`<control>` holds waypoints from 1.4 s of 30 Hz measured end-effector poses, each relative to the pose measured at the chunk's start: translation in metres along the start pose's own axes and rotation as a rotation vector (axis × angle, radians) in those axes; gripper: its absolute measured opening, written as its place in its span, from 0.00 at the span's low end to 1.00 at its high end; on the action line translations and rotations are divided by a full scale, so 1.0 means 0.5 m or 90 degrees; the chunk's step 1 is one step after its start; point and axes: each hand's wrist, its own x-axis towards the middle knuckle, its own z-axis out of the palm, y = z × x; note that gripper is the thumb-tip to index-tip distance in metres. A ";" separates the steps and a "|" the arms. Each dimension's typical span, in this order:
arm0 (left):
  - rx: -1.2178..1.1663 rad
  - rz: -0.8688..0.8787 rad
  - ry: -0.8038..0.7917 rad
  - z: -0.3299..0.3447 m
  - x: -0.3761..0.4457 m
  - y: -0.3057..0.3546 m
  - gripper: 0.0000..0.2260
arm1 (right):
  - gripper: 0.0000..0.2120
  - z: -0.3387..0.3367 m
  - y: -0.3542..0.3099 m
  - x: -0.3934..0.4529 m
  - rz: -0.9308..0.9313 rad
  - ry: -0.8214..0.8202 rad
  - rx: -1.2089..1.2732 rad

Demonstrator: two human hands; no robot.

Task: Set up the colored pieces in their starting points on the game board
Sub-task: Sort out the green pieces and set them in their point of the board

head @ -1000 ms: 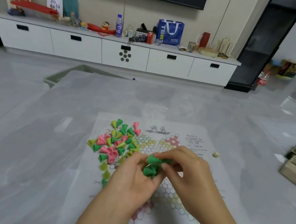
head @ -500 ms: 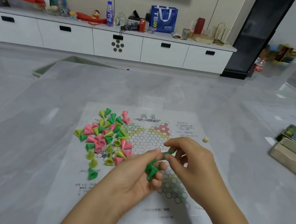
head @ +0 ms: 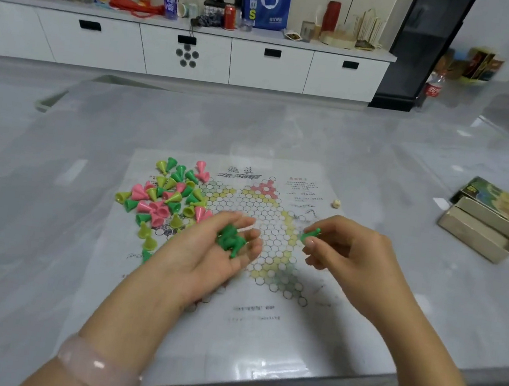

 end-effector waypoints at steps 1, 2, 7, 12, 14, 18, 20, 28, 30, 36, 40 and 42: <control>-0.025 0.010 0.003 -0.006 -0.003 0.004 0.12 | 0.04 -0.006 0.002 -0.005 0.008 -0.004 -0.015; -0.043 0.022 0.008 -0.013 -0.007 0.009 0.13 | 0.05 -0.009 0.003 -0.011 0.018 -0.011 -0.029; -0.119 0.072 0.028 -0.026 -0.032 0.037 0.12 | 0.07 -0.003 0.029 -0.052 0.049 -0.051 -0.110; -0.117 0.094 0.017 -0.035 -0.043 0.009 0.12 | 0.01 0.006 0.059 -0.070 0.016 -0.091 -0.242; -0.067 0.108 0.037 -0.045 -0.039 -0.009 0.11 | 0.01 0.003 0.065 -0.073 0.006 -0.084 -0.249; 0.004 0.173 0.063 -0.048 -0.029 0.002 0.10 | 0.01 0.003 0.071 -0.081 -0.012 -0.079 -0.246; 0.010 0.179 0.087 -0.048 -0.026 0.007 0.10 | 0.02 0.008 0.073 -0.081 -0.020 -0.075 -0.243; 0.084 0.122 0.096 -0.037 -0.025 -0.024 0.06 | 0.03 0.018 0.078 -0.083 -0.052 -0.080 -0.258; 0.091 0.113 0.094 -0.032 -0.027 -0.031 0.09 | 0.03 0.019 0.079 -0.083 -0.053 -0.077 -0.261; 0.142 0.088 0.083 -0.018 -0.030 -0.050 0.13 | 0.03 0.021 0.082 -0.083 -0.057 -0.079 -0.262; 0.184 0.073 0.083 -0.014 -0.031 -0.060 0.12 | 0.05 0.015 0.086 -0.083 -0.046 -0.085 -0.231; 0.235 0.071 0.073 -0.011 -0.033 -0.069 0.12 | 0.04 0.013 0.077 -0.082 -0.054 -0.028 -0.170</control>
